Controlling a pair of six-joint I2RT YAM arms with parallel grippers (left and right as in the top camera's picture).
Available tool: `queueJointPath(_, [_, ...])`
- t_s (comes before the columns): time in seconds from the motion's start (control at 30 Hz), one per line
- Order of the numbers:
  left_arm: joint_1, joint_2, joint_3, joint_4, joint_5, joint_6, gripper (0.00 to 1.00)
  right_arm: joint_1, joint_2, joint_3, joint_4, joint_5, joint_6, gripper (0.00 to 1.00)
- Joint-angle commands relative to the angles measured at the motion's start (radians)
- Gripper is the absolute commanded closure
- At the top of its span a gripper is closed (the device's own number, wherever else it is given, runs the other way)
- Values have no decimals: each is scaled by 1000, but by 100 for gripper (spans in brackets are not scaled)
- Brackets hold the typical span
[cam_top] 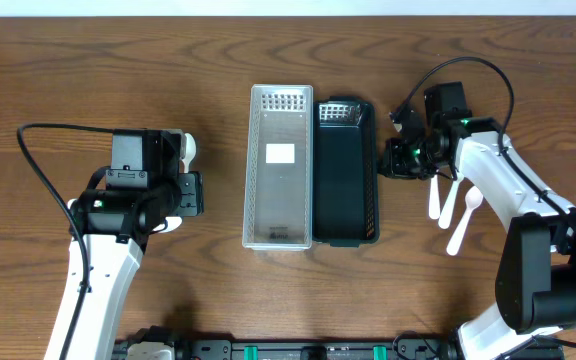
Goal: Pack container
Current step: 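Move right gripper to the mint-green fork and grasp its handle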
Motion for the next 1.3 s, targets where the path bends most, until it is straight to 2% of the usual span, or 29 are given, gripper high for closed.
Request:
queueJointPath(0.0, [5, 1, 18, -2, 3, -2, 39, 9, 5, 16, 11, 2, -9, 85])
queueJointPath(0.03, [5, 1, 18, -2, 3, -2, 39, 8, 5, 16, 11, 28, -8, 81])
queueJointPath(0.07, [5, 1, 18, -2, 3, -2, 26, 6, 5, 16, 11, 65, -5, 78])
queueJointPath(0.1, [5, 1, 18, -2, 3, -2, 21, 3, 5, 16, 11, 109, 6, 76])
queueJointPath(0.23, [5, 1, 18, -2, 3, -2, 12, -17, 2, 16, 11, 323, 64, 76])
queueJointPath(0.37, [5, 1, 18, 2, 3, -2, 0, -54, -20, 32, 3, 434, 65, 74])
queueJointPath(0.5, [5, 1, 18, 3, 3, -2, 2, -109, -79, 83, -63, 526, 99, 69])
queueJointPath(0.57, [5, 1, 18, 3, 3, -2, 2, -144, -129, 125, -138, 575, 128, 56])
queueJointPath(0.6, [5, 1, 18, 3, 3, -2, 2, -158, -153, 143, -181, 595, 149, 54])
queueJointPath(0.63, [5, 0, 18, 2, 3, -2, 2, -176, -183, 164, -234, 615, 178, 49])
queueJointPath(0.73, [5, 0, 18, 2, 3, -2, 2, -220, -276, 183, -357, 620, 205, 16])
queueJointPath(0.8, [5, 0, 18, 2, 3, -2, 2, -242, -327, 182, -431, 621, 201, 11])
queueJointPath(0.97, [5, 0, 18, 1, 3, -2, 2, -263, -346, 153, -493, 663, 182, 9])
queueJointPath(1.13, [5, 0, 18, -6, 3, -2, 2, -320, -317, 51, -391, 702, 211, 1])
queueJointPath(1.27, [5, 0, 18, -6, 3, -2, 2, -420, -264, 8, -316, 624, 127, 1])
